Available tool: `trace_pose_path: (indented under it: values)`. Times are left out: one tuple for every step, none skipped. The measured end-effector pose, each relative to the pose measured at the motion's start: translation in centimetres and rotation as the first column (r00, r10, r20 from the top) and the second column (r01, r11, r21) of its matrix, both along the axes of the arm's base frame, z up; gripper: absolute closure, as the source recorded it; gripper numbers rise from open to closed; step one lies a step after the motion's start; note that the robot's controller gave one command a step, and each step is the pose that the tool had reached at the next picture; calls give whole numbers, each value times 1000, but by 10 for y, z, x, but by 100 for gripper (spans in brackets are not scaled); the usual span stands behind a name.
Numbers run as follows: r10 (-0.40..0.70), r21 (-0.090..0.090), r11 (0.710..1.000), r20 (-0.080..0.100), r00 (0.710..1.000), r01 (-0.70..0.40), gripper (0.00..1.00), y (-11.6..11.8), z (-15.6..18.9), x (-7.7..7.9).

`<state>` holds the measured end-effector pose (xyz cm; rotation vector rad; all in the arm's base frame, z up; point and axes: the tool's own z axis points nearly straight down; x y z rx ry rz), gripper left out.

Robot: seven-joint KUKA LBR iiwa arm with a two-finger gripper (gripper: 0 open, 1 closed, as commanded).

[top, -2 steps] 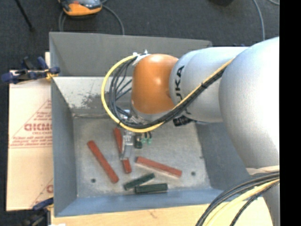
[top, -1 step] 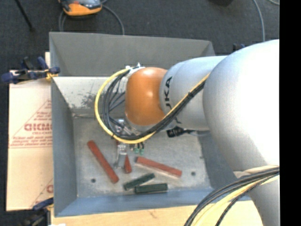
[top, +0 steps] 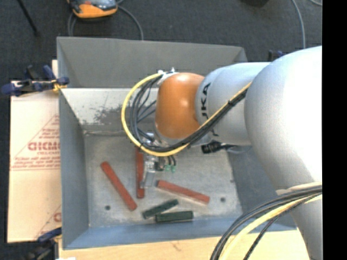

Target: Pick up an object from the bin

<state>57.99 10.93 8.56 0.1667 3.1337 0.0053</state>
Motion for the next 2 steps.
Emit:
trace_pose_path:
  values:
    - [-2, -1, 1000, 3, 1000, 2, 0, -14, -1, 2]
    - [12, -4, 1000, 2, 1000, -12, 0, -36, -3, -6]
